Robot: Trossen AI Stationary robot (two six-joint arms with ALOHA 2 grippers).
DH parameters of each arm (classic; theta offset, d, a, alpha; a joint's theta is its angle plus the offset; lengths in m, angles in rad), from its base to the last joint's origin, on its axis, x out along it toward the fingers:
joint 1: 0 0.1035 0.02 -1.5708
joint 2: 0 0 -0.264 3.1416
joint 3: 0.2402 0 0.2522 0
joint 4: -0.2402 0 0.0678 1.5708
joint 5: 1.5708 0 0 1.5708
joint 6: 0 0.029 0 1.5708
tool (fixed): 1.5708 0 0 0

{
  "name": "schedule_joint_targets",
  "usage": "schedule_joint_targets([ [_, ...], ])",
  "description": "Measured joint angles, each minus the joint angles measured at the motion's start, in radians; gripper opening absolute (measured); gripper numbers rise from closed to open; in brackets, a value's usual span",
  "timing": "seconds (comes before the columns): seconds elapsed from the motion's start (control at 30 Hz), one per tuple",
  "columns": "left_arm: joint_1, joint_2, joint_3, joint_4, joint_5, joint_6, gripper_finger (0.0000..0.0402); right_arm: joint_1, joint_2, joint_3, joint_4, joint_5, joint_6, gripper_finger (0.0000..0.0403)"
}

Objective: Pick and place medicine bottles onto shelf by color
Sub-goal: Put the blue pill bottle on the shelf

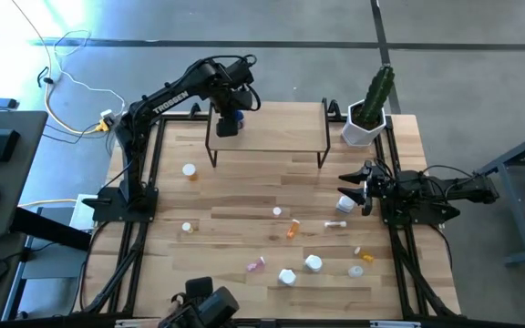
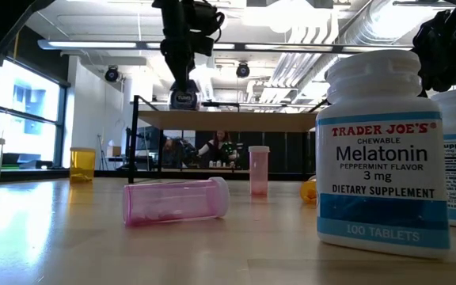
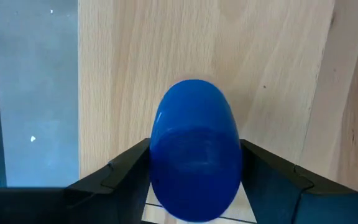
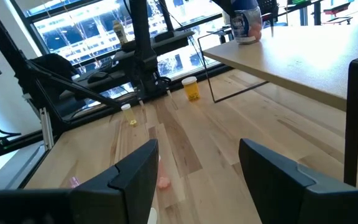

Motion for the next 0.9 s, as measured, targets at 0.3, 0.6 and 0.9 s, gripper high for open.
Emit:
schedule_joint_targets([
  [0.3, -0.004, 0.0, 0.0, 0.004, -0.009, -0.014, 0.022, 0.0, 0.0, 0.0, 0.0, 0.0, 0.0, 0.0215],
  [0.6, -0.031, 0.0, 0.021, 0.002, -0.046, -0.078, 0.0221, 0.0, 0.0, 0.0, 0.0, 0.0, 0.0, 0.0215],
  [0.9, -0.053, 0.0, 0.1, -0.018, -0.118, -0.088, 0.0221, 0.0, 0.0, 0.0, 0.0, 0.0, 0.0, 0.0215],
])
